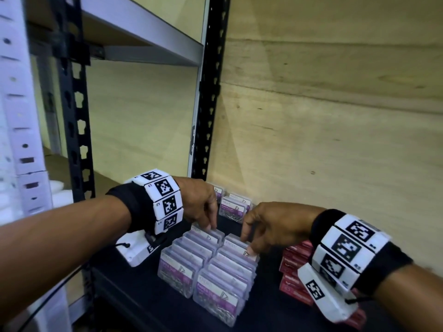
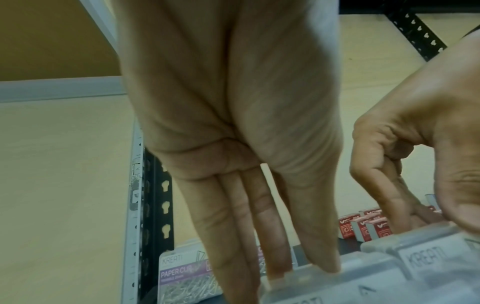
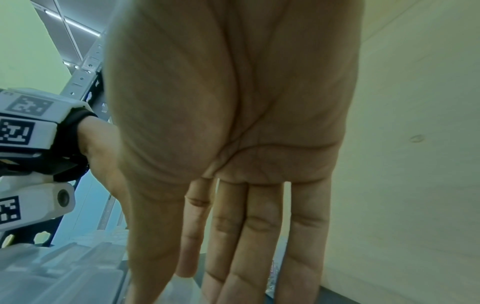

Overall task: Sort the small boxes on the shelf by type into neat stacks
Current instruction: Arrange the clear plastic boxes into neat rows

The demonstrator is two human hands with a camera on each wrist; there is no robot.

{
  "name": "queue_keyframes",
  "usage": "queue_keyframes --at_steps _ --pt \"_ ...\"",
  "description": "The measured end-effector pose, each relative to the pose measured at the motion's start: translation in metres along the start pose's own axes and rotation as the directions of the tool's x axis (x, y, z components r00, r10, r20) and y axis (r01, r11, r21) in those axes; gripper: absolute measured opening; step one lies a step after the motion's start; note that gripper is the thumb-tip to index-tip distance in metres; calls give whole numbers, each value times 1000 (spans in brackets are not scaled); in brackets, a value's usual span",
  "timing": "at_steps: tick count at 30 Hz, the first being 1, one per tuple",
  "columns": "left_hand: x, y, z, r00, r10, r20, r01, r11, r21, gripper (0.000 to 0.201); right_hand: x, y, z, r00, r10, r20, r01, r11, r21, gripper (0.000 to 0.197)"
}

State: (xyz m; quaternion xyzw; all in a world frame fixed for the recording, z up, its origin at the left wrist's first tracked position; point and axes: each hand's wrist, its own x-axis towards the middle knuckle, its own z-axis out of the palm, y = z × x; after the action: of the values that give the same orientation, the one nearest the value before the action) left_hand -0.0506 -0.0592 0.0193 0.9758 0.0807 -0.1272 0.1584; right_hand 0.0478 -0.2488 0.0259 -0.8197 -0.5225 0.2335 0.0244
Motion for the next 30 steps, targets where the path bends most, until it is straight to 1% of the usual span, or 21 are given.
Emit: queue_keyframes --at_steps 9,17,24,30 --pt "-9 9 1 1000 9 -1 -9 999 41 18 -9 -1 4 999 -10 44 11 1000 -1 25" --pt "-14 13 3 999 27 -17 -25 994 109 21 -15 -3 10 1000 -12 -21 13 999 46 25" --pt "-18 14 6 999 34 -30 -29 989 143 21 -17 -7 13 998 9 -56 -8 1000 19 26" --pt "-19 8 8 998 53 -29 -50 993 107 20 -17 -9 15 998 11 -65 -11 1000 5 28"
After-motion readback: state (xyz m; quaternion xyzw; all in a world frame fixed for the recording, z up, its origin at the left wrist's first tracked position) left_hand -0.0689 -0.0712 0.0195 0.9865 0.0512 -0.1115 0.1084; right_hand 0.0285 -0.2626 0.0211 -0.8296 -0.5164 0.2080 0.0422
